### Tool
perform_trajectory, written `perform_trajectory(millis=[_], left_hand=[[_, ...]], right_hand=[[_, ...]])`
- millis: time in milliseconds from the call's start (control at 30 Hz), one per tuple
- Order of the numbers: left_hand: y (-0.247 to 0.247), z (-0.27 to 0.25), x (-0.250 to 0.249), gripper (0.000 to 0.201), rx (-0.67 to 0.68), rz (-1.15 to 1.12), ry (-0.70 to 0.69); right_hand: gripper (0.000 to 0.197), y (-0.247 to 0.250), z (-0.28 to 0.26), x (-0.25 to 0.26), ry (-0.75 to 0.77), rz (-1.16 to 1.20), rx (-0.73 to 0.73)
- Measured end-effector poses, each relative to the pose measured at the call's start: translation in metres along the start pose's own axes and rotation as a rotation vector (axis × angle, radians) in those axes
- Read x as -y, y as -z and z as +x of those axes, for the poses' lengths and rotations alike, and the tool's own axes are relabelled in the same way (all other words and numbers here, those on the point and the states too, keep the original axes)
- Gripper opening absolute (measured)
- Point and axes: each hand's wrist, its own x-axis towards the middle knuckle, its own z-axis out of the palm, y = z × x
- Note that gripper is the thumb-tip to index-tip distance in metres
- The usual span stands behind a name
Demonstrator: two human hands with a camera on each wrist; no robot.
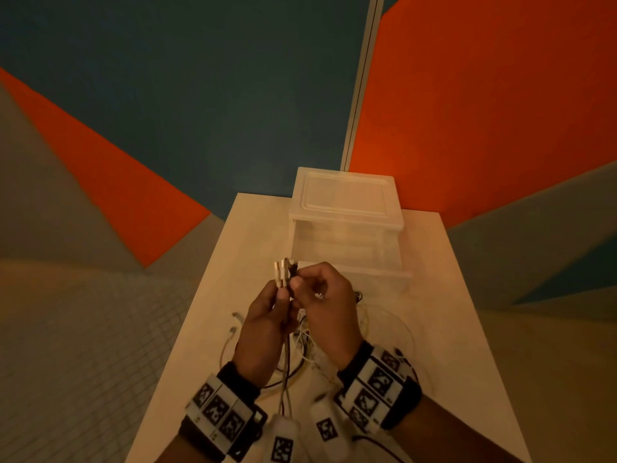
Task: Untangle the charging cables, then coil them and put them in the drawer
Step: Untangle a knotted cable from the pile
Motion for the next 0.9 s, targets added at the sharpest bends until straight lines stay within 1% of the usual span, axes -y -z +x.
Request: perform_trajectory(millis=[67,133,200,233,300,367,400,433,467,500,533,567,600,633,667,700,767,800,833,867,900], left_hand=[[0.001,-0.003,-0.001,0.039,0.002,0.033,-0.004],[0.001,-0.006,0.0,0.037,-0.013,0.03,-0.009],[0.002,-0.007,0.001,0.026,-0.055,0.039,-0.005],[0.003,-0.006,0.003,0.025,-0.086,0.043,0.017],[0.005,-0.008,0.004,0.034,-0.138,0.001,0.075],[0.007,-0.009,0.003,0.033,-0.143,-0.034,0.088],[0.007,-0.01,0.001,0.032,-0.143,-0.03,0.088],[0.007,-0.01,-0.002,0.029,-0.14,-0.043,0.081],[0.009,-0.01,-0.005,0.026,-0.134,-0.073,0.073],[0.013,-0.008,-0.009,0.022,-0.124,-0.133,0.069],[0.02,-0.006,-0.015,0.019,-0.109,-0.209,0.055],[0.03,-0.002,-0.019,0.017,-0.101,-0.292,0.042],[0.044,0.002,-0.025,0.015,-0.098,-0.35,0.023],[0.059,0.005,-0.033,0.011,-0.097,-0.394,0.002],[0.074,0.007,-0.04,0.01,-0.098,-0.427,-0.027],[0.086,0.008,-0.046,0.014,-0.101,-0.458,-0.046],[0.1,0.007,-0.051,0.007,-0.106,-0.446,-0.056],[0.1,0.006,-0.049,0.015,-0.141,-0.379,-0.046],[0.095,0.005,-0.044,0.021,-0.161,-0.265,-0.021],[0.086,0.004,-0.039,0.022,-0.157,-0.127,-0.004],[0.073,0.004,-0.036,0.02,-0.117,-0.008,0.0]], right_hand=[[0.009,-0.004,0.0,-0.004,0.007,-0.085,-0.048],[0.019,-0.007,0.001,-0.007,-0.038,-0.134,-0.077],[0.032,-0.011,0.0,-0.006,-0.148,-0.086,-0.088],[0.038,-0.011,0.0,-0.005,-0.224,-0.018,-0.077],[0.045,-0.011,-0.001,-0.002,-0.379,0.099,0.002],[0.05,-0.009,-0.004,-0.003,-0.498,0.092,0.152],[0.055,-0.007,-0.005,-0.005,-0.52,0.054,0.229],[0.059,-0.005,-0.006,-0.011,-0.488,0.019,0.302],[0.06,-0.001,-0.006,-0.017,-0.412,0.014,0.382],[0.053,0.005,-0.006,-0.023,-0.307,0.008,0.482],[0.041,0.014,-0.005,-0.031,-0.194,-0.05,0.58],[0.029,0.024,-0.002,-0.038,-0.122,-0.144,0.656],[0.025,0.037,0.003,-0.05,-0.083,-0.243,0.706],[0.026,0.054,0.01,-0.065,-0.092,-0.322,0.732],[0.027,0.072,0.017,-0.079,-0.132,-0.367,0.728],[0.028,0.089,0.024,-0.095,-0.163,-0.403,0.692],[0.027,0.111,0.035,-0.117,-0.152,-0.487,0.567],[0.026,0.113,0.039,-0.121,-0.106,-0.515,0.499],[0.023,0.108,0.043,-0.117,-0.044,-0.517,0.442],[0.021,0.097,0.047,-0.107,0.025,-0.494,0.408],[0.019,0.084,0.051,-0.091,0.084,-0.472,0.399]])
